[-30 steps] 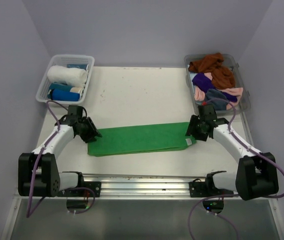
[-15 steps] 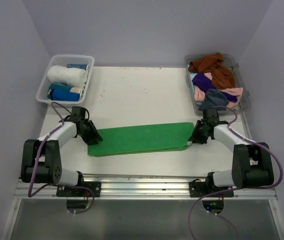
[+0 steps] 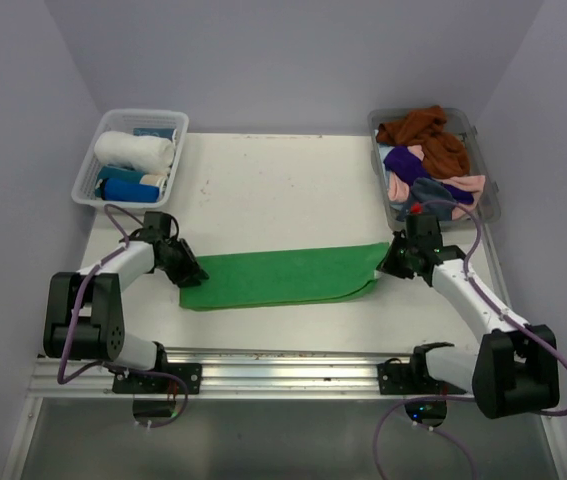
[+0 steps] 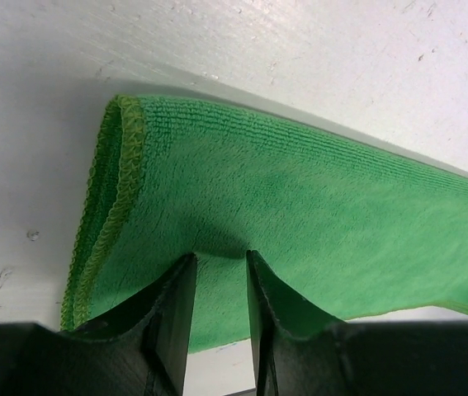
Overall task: Roll the towels
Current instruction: Fold the towel
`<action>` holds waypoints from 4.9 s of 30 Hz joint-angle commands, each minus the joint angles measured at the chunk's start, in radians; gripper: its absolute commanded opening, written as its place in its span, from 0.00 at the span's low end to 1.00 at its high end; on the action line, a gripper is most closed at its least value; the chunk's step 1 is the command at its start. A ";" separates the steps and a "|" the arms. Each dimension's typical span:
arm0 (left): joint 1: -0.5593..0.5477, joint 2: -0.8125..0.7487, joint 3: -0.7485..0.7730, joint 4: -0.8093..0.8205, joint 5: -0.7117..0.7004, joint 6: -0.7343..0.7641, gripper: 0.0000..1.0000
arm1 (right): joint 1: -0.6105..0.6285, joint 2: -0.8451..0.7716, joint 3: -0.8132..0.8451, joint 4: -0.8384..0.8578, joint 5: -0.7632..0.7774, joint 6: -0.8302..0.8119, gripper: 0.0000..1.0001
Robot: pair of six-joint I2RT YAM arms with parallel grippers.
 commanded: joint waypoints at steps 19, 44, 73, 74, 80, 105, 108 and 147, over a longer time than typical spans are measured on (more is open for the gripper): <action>-0.005 0.082 -0.054 0.097 -0.004 -0.003 0.34 | 0.750 0.416 0.596 -0.013 0.137 -0.030 0.00; 0.045 -0.081 -0.042 -0.010 -0.175 -0.062 0.13 | 0.767 0.432 0.651 -0.010 0.168 -0.007 0.00; -0.251 -0.022 0.108 -0.093 -0.251 -0.115 0.10 | 0.688 0.292 0.619 -0.089 0.294 -0.024 0.00; -0.251 -0.016 0.115 -0.098 -0.277 -0.109 0.10 | 0.671 0.277 0.608 -0.092 0.301 -0.024 0.00; -0.251 0.010 0.133 -0.098 -0.273 -0.093 0.10 | 0.531 0.130 0.519 -0.138 0.339 -0.036 0.00; -0.259 0.039 0.179 -0.092 -0.202 -0.049 0.10 | 0.164 -0.101 0.366 -0.237 0.386 -0.161 0.00; -0.259 0.056 0.179 -0.096 -0.204 -0.041 0.10 | 0.166 -0.102 0.387 -0.218 0.299 -0.181 0.00; -0.146 0.027 0.027 -0.027 -0.124 -0.049 0.09 | 0.887 0.505 0.827 -0.040 0.176 -0.156 0.00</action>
